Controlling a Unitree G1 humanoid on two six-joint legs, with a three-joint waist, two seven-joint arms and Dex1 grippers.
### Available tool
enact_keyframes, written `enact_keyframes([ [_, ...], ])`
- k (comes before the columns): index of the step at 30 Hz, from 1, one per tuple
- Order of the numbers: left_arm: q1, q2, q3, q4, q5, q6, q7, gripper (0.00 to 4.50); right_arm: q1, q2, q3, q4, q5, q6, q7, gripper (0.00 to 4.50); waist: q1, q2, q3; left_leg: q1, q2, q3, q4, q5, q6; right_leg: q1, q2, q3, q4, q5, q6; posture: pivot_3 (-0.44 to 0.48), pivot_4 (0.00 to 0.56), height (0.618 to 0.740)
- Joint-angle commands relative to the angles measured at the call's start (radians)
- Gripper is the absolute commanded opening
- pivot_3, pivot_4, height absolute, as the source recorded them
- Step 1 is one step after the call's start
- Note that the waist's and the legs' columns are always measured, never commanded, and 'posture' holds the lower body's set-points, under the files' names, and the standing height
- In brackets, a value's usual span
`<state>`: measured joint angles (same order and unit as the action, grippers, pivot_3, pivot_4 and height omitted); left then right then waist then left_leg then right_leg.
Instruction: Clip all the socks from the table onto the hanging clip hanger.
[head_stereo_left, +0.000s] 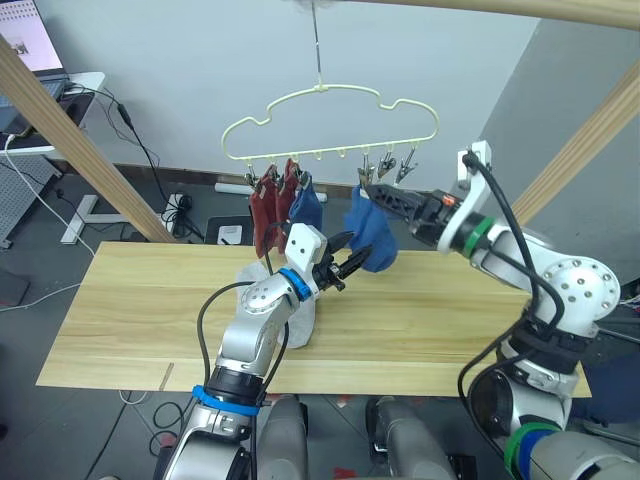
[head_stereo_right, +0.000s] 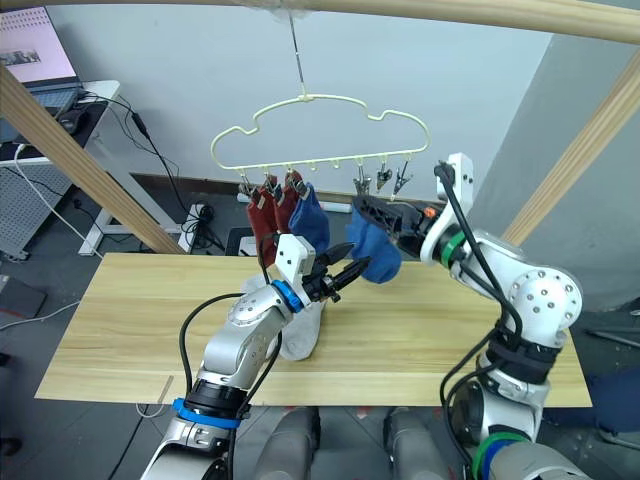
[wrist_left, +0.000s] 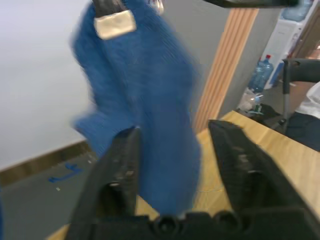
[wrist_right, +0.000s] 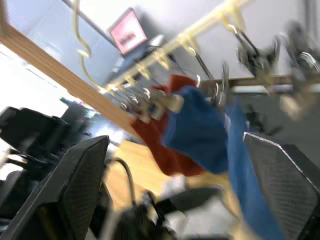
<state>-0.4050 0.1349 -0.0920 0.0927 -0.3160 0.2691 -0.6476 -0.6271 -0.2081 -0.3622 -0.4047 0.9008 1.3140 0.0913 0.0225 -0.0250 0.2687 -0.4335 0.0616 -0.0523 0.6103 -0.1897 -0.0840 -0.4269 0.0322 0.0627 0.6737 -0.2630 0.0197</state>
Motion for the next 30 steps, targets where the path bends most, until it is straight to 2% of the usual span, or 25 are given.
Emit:
enact_keyframes([
  [1,-0.004,0.010,0.040,-0.032,-0.051,0.118,0.031,3.94,0.091,-0.095,0.151,-0.086,-0.179,-0.210,0.045,4.50,-0.004,0.000,0.000,0.000,0.000,0.000,0.000,0.000,0.000,0.000,0.000,0.000,0.000,0.000,0.000,0.133,0.266,0.740],
  [2,-0.003,0.023,0.043,-0.046,-0.038,0.155,0.057,4.26,0.130,-0.123,0.207,-0.095,-0.250,-0.287,0.052,4.50,-0.006,0.000,0.000,0.000,0.000,0.000,0.000,0.000,0.000,0.000,0.000,0.000,0.000,0.000,0.000,0.133,0.266,0.740],
  [5,0.026,0.094,0.035,-0.147,0.007,0.164,0.073,4.26,0.212,-0.169,0.344,-0.101,-0.431,-0.482,0.052,4.50,-0.022,0.000,0.001,0.001,0.001,0.000,0.000,0.000,0.000,0.000,0.001,0.000,0.000,-0.001,0.001,0.145,0.269,0.740],
  [8,0.052,0.179,0.047,-0.235,-0.005,0.196,0.035,4.26,0.245,-0.149,0.400,-0.094,-0.541,-0.612,0.021,4.50,-0.027,0.000,0.001,0.001,0.001,0.002,-0.001,0.000,0.000,-0.002,0.001,0.002,0.001,-0.001,0.001,0.149,0.269,0.740],
  [12,0.055,0.266,0.171,-0.357,-0.206,0.278,-0.074,4.29,0.252,-0.074,0.458,-0.086,-0.643,-0.687,-0.041,3.67,-0.025,0.000,0.002,0.001,0.002,0.001,-0.001,0.000,0.000,-0.003,0.001,0.002,0.003,-0.001,0.001,0.162,0.272,0.740],
  [15,0.054,0.318,0.240,-0.427,-0.271,0.326,-0.068,4.29,0.250,-0.012,0.506,-0.082,-0.704,-0.722,-0.078,3.67,-0.022,0.000,0.003,0.000,0.001,0.001,-0.001,0.000,-0.001,-0.003,0.001,0.002,0.002,-0.001,0.001,0.164,0.273,0.740],
  [18,0.043,0.353,0.311,-0.495,-0.340,0.383,-0.025,4.29,0.240,0.053,0.529,-0.066,-0.749,-0.756,-0.113,3.25,-0.021,0.000,0.003,0.000,0.001,0.002,-0.001,0.000,-0.001,-0.004,0.000,0.002,0.002,-0.001,0.001,0.185,0.274,0.740],
  [20,0.050,0.367,0.326,-0.530,-0.372,0.410,-0.007,4.29,0.224,0.081,0.542,-0.042,-0.778,-0.771,-0.119,2.52,-0.017,0.000,0.003,0.000,0.001,0.002,-0.001,0.000,-0.001,-0.004,0.000,0.002,0.001,-0.001,0.002,0.201,0.274,0.740],
  [30,0.071,0.375,0.346,-0.590,-0.463,0.449,0.055,4.29,0.114,0.182,0.528,0.140,-0.853,-0.872,-0.136,2.52,0.002,0.000,0.003,0.000,0.001,0.002,-0.001,0.000,-0.001,-0.004,0.000,0.002,0.002,-0.001,0.002,0.222,0.269,0.740],
])
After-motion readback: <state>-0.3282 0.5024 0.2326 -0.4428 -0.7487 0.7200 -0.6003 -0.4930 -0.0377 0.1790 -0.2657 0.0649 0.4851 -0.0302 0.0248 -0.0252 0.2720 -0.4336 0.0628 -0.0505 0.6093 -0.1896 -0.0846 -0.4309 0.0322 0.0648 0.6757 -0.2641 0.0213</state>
